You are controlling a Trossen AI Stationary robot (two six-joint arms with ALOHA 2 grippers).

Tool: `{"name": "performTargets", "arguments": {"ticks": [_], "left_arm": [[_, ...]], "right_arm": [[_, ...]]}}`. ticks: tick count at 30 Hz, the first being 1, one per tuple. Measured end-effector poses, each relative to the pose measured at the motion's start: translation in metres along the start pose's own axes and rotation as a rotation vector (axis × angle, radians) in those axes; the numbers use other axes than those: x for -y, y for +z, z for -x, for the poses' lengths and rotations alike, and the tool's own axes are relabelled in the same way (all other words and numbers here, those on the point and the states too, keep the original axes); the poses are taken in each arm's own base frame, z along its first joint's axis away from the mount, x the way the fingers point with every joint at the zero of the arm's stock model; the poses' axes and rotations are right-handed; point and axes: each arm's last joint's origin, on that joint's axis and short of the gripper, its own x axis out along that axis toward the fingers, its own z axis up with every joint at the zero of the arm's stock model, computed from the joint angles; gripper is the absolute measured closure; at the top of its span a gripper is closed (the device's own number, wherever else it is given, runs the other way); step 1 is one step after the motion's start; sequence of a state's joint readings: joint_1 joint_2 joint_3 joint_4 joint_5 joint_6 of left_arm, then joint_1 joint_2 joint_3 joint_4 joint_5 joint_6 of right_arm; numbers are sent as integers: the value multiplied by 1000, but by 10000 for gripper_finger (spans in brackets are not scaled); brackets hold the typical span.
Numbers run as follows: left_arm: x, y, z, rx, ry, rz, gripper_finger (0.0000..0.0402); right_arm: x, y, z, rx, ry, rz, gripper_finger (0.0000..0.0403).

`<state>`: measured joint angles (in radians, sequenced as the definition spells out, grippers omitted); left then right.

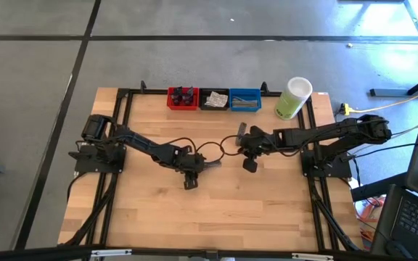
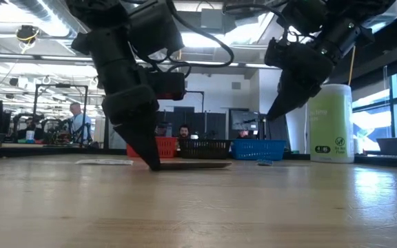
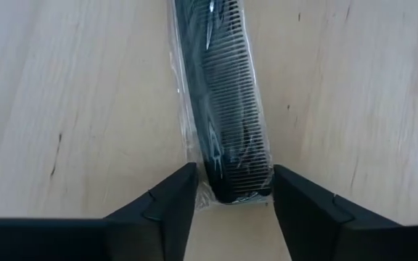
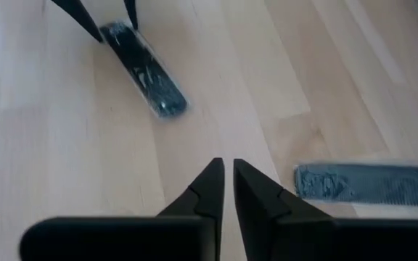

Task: Pick & Place Travel size toiletries
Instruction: Put the black comb into the blue bin

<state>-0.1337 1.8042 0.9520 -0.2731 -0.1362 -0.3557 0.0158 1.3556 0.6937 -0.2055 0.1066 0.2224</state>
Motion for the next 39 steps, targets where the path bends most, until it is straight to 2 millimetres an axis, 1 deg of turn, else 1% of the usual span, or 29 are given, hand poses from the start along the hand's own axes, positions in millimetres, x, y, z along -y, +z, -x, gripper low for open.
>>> {"name": "performTargets", "arguments": {"ticks": [3,7,10,13,16,20,25,28,32,36,39], "left_arm": [[-2,1,-1,7,-2,5,236],[-4,2,-1,6,-1,10,248],[-4,2,-1,6,0,11,255],[-4,2,-1,6,1,11,259],[-4,2,-1,8,2,11,261],[-4,2,-1,6,-2,3,261],[-4,2,-1,2,-14,-1,261],[-4,2,-1,2,-15,-1,261],[-3,2,-1,0,-25,0,261],[-3,2,-1,1,-38,1,261],[-2,3,-2,7,-54,3,261]], "right_arm": [[-5,3,1,34,28,12,363],[-19,5,2,88,83,105,364],[-29,3,-2,94,107,169,366],[-37,1,-12,103,123,215,364],[-43,-3,-26,104,129,305,353],[-48,-11,-45,79,126,421,324],[-49,-19,-65,60,119,503,273],[-51,-17,-71,98,111,537,241],[-50,-15,-74,129,28,567,206],[-50,-16,-78,134,12,589,183],[-50,-18,-83,139,12,589,174]]}}
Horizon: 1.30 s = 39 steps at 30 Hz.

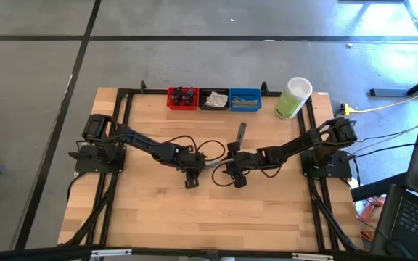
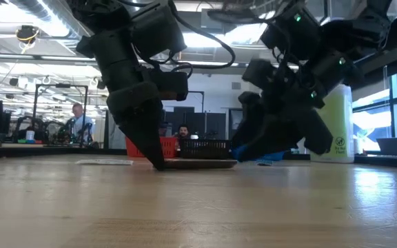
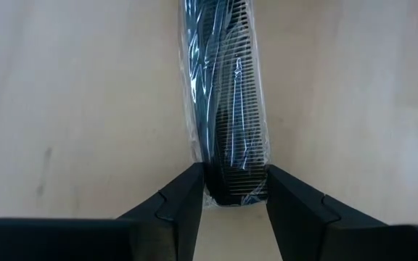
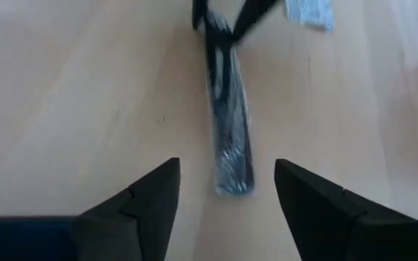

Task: Pick & Place Travel size toiletries
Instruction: Put the black comb into the blue bin

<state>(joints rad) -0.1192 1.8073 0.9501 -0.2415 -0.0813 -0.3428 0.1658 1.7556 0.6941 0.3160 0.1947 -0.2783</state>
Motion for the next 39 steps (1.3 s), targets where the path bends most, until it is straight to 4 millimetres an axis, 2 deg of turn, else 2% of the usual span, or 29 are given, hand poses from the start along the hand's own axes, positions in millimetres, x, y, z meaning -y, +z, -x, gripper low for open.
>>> {"name": "performTargets", "arguments": {"ticks": [6,12,21,27,34,39], "left_arm": [[4,3,-1,18,-97,4,261],[5,3,-1,20,-105,-3,261],[4,4,-1,23,-101,-3,261],[4,4,-1,25,-98,-3,261],[4,4,0,29,-89,11,257],[4,4,0,29,-90,3,230]], "right_arm": [[-2,-9,-10,-49,-46,6,179],[-3,-9,-12,-42,-49,-3,214],[-5,-7,-13,0,24,-10,299],[-5,-7,-13,3,28,-43,384],[-5,-7,-13,3,30,-61,390],[-5,-7,-13,3,30,-61,392]]}}
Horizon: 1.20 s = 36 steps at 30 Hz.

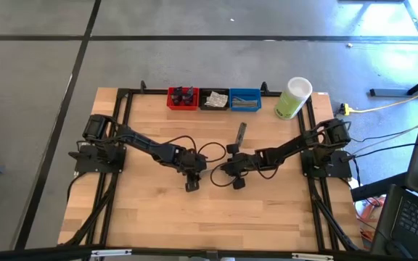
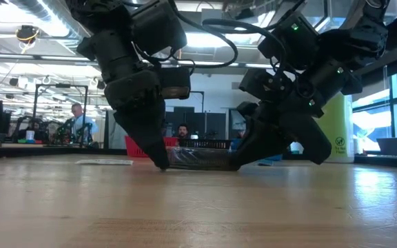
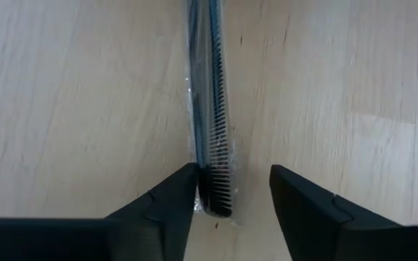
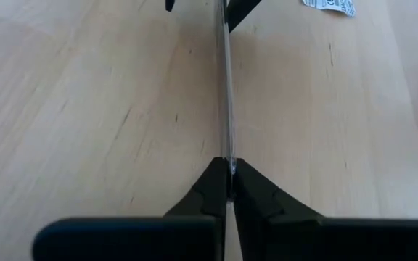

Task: Pick & Place Travel size toiletries
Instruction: Put the black comb into the blue bin

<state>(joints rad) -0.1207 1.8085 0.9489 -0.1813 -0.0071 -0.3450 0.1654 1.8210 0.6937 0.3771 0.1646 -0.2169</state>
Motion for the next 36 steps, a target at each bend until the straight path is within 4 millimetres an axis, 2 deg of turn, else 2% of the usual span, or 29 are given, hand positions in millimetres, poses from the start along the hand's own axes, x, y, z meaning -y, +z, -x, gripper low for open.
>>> {"name": "performTargets", "arguments": {"ticks": [8,12,17,23,28,36], "left_arm": [[-7,0,1,-33,23,-23,161],[-13,-1,3,-63,38,-16,154],[-15,-2,10,-60,94,-51,163],[-18,5,35,21,219,-66,175],[-19,6,59,124,262,-65,177],[-26,-10,93,357,259,-39,176]], "right_arm": [[0,0,2,-11,16,-52,392],[0,0,10,-51,41,-98,392],[5,2,33,-135,47,-149,392],[13,8,65,-173,10,-178,392],[20,15,90,-141,-37,-183,392],[40,21,126,-81,-139,-192,392]]}}
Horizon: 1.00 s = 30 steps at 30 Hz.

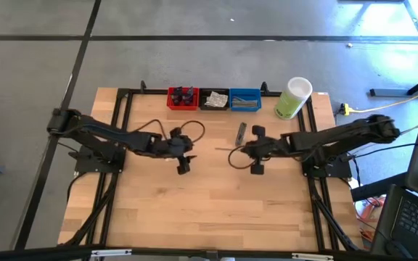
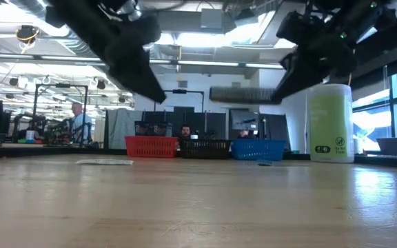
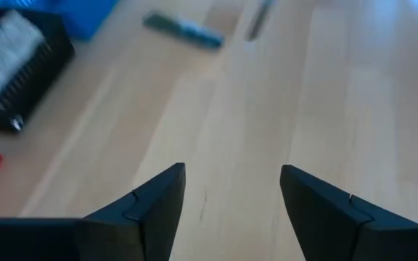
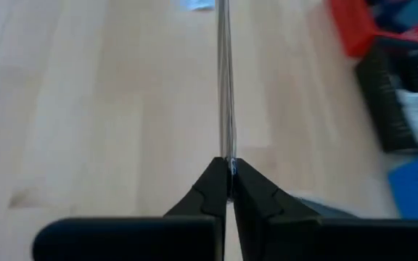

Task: Pick & Place Travel size toiletries
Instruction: Put the black comb into the blue bin

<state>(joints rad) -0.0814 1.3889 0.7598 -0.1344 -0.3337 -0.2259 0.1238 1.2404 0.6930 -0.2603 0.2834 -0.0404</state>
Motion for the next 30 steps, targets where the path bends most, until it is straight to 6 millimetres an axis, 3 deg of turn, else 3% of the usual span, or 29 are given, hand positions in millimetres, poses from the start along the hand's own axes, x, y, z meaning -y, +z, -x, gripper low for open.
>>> {"name": "performTargets", "arguments": {"ticks": [13,30], "left_arm": [[-9,28,43,311,-27,-65,183],[-9,37,49,405,-38,-41,187]], "right_arm": [[66,-7,25,7,-206,-98,392],[143,-30,17,-35,-412,-263,392]]}}
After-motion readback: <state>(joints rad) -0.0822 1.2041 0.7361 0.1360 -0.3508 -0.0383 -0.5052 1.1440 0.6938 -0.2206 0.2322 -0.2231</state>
